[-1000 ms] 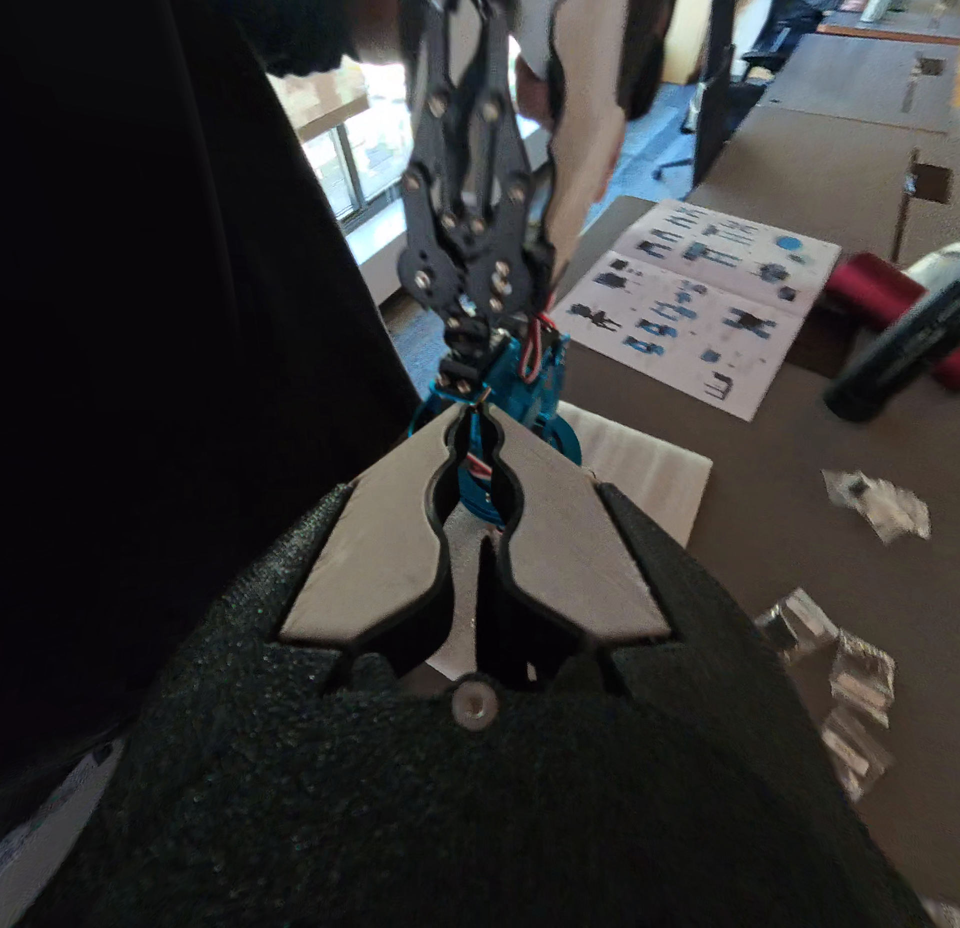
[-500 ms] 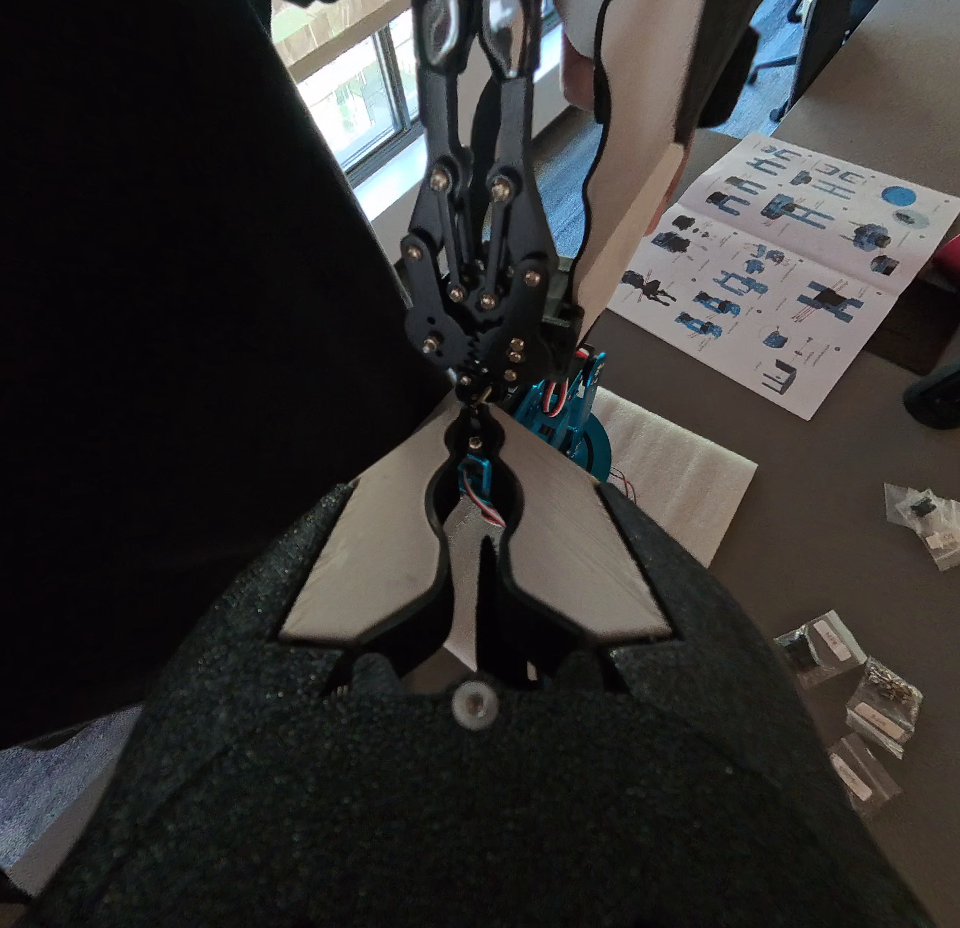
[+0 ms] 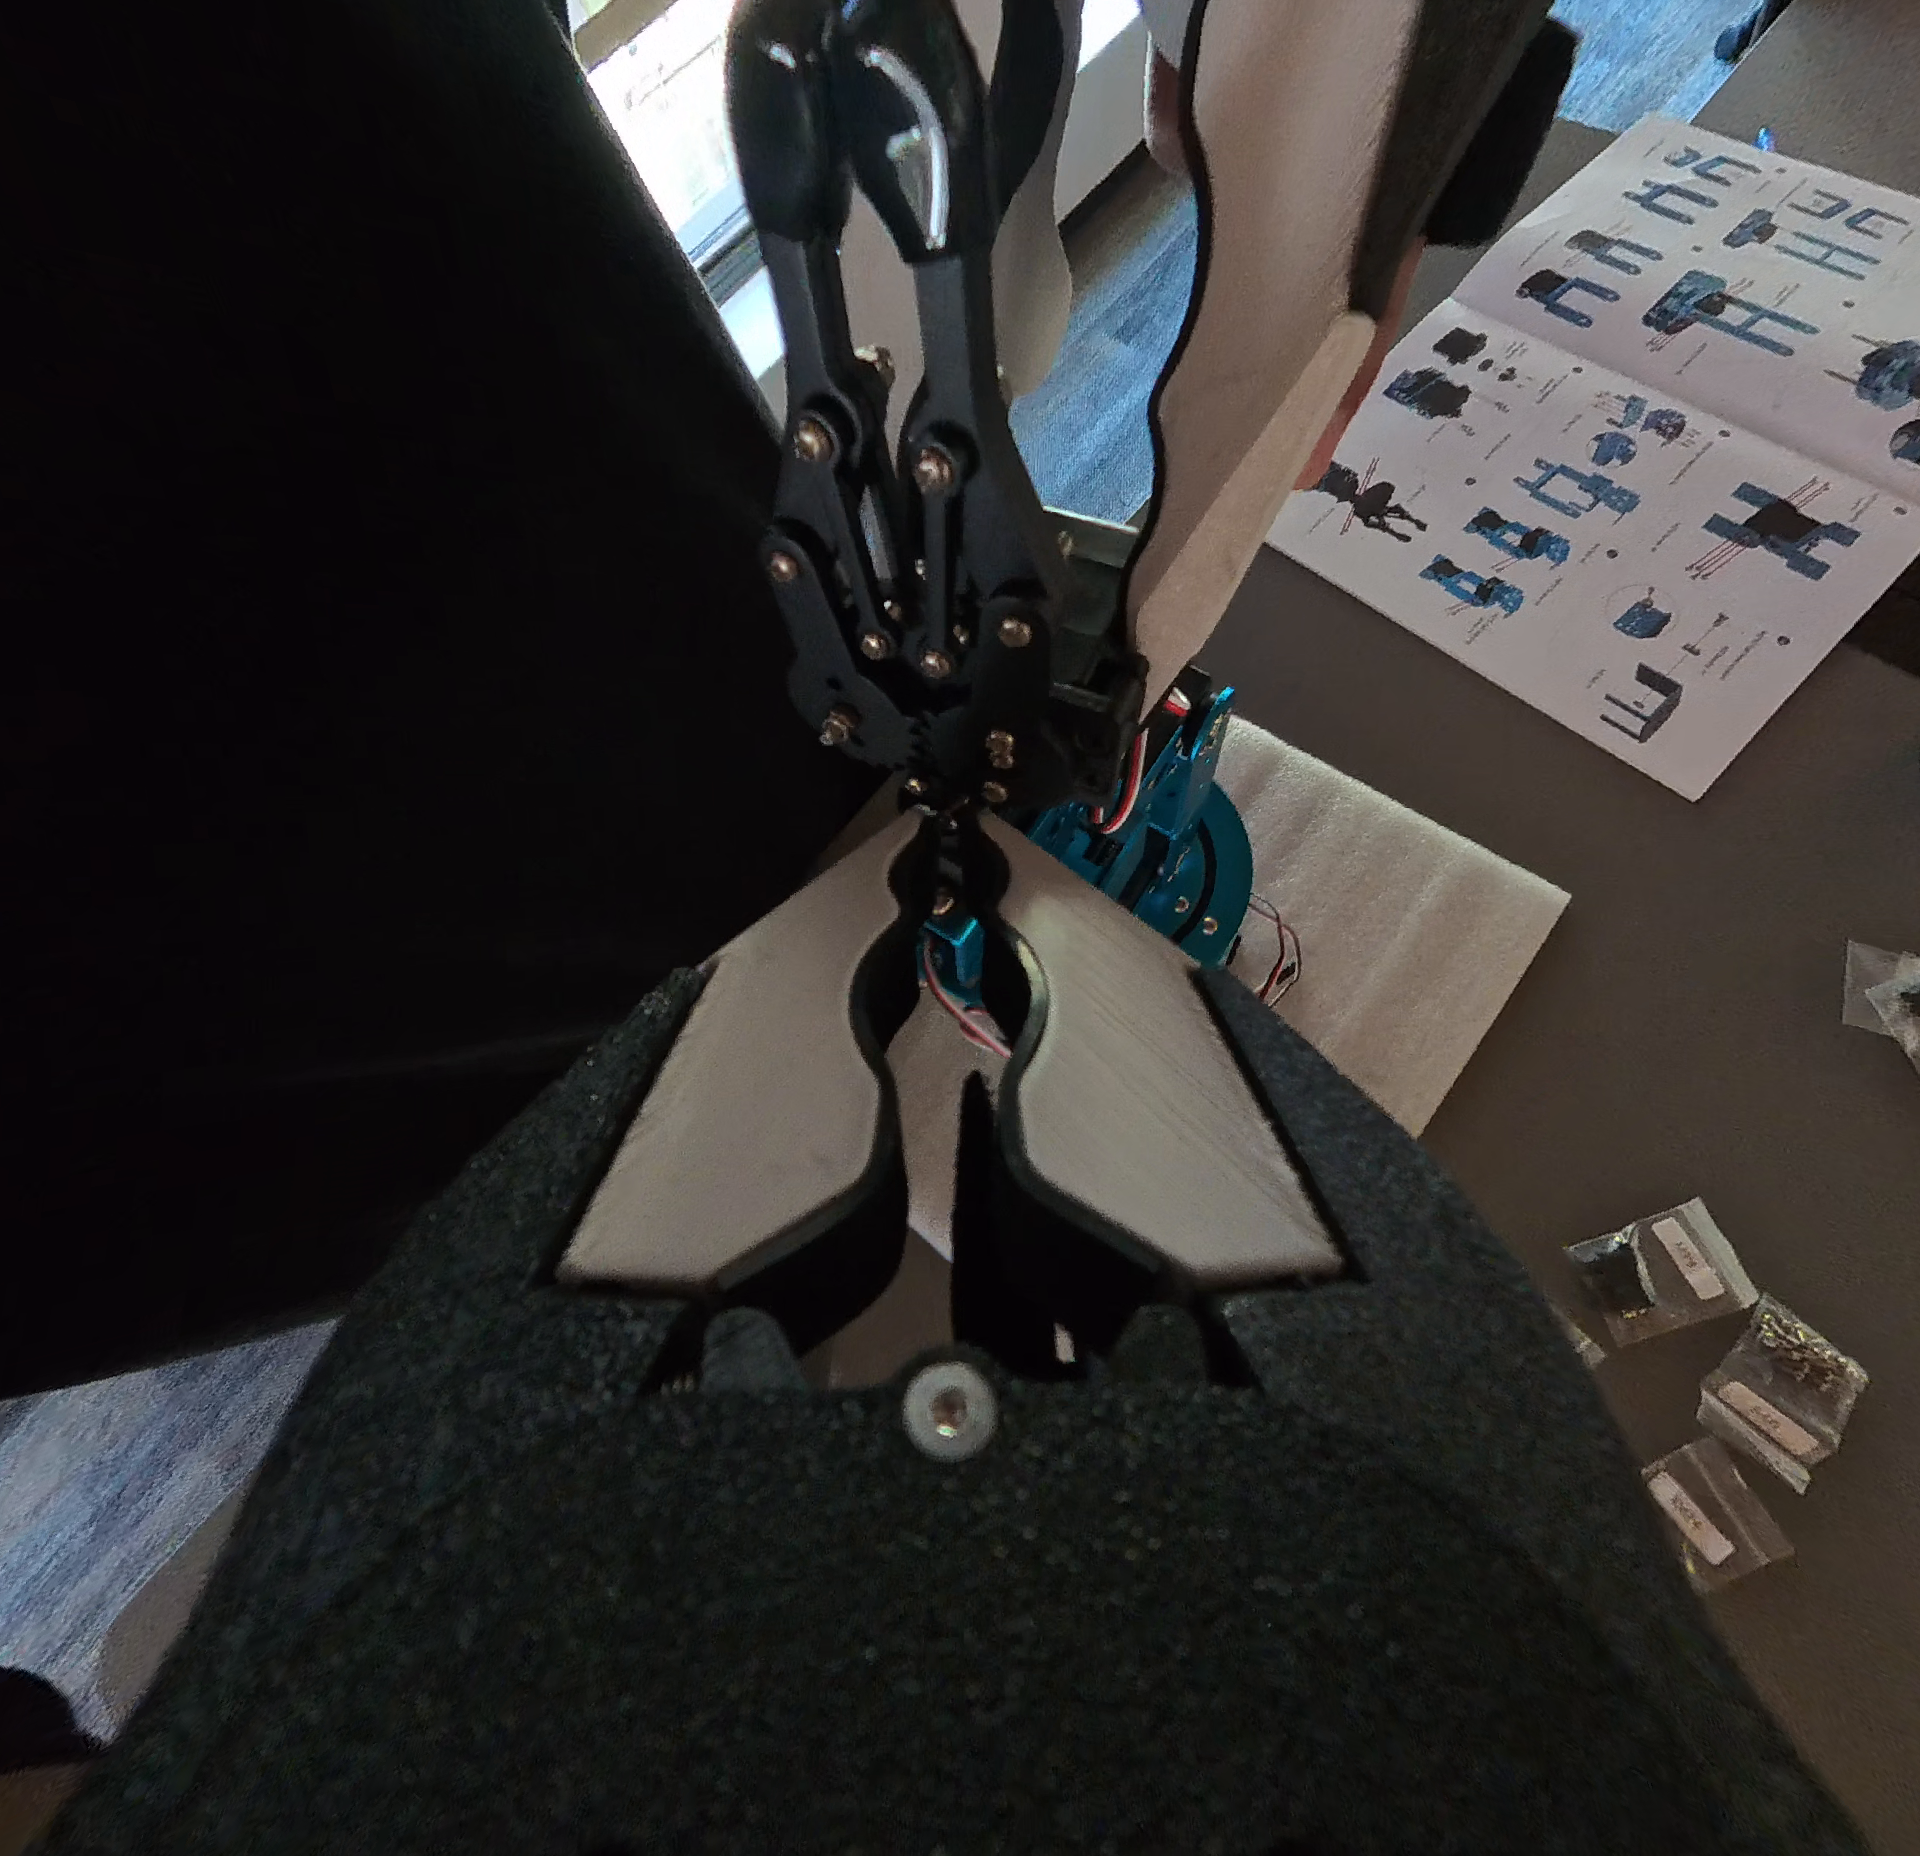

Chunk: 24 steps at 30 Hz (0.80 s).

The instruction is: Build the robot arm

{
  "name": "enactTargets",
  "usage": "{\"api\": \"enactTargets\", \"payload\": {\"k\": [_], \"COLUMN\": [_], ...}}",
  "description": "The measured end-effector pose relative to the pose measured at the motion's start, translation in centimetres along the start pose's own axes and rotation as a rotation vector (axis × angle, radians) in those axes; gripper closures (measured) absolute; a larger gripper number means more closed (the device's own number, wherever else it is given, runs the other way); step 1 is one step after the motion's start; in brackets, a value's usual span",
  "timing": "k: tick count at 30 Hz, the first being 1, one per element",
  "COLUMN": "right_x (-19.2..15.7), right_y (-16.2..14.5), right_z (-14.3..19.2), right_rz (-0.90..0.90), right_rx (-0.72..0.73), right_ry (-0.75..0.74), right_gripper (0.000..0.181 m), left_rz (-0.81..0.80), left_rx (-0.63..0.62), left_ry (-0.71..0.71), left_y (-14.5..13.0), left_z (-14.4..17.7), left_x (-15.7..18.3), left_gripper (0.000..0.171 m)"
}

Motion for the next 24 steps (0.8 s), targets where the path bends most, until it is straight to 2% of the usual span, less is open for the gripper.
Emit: {"api": "enactTargets", "payload": {"k": [3, 9, 14, 17, 24], "right_x": [0.2, 0.2, 0.3, 0.1, -0.2], "right_y": [0.1, 0.3, 0.1, -0.4, 0.1], "right_z": [-0.1, 0.4, 1.4, 1.8, 1.0], "right_rz": [-0.009, 0.016, -0.069, -0.084, -0.091], "right_rx": [0.038, 0.150, 0.232, 0.269, 0.310], "right_ry": [-0.032, -0.197, -0.183, -0.204, -0.211], "right_gripper": [0.179, 0.174, 0.172, 0.181, 0.181], "left_rz": [0.008, 0.010, 0.012, 0.010, 0.005], "left_rx": [0.009, 0.025, 0.021, 0.017, 0.013], "left_ry": [0.002, 0.003, 0.004, 0.003, 0.000], "left_y": [-0.1, -0.1, -0.2, -0.2, 0.0], "left_z": [0.1, 0.1, 0.2, 0.2, 0.0], "left_x": [-0.1, 0.1, 0.1, 0.0, 0.0], "left_gripper": [0.125, 0.125, 0.125, 0.125, 0.125]}}
Point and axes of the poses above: each gripper's, where its closed fingertips meet, z back along the fingers, y out of its top, x = y × z across the jaws, the point moved 1 cm from there along z, back along the fingers, and after that the axes turned 14 degrees about -y, right-handed, at the moved point
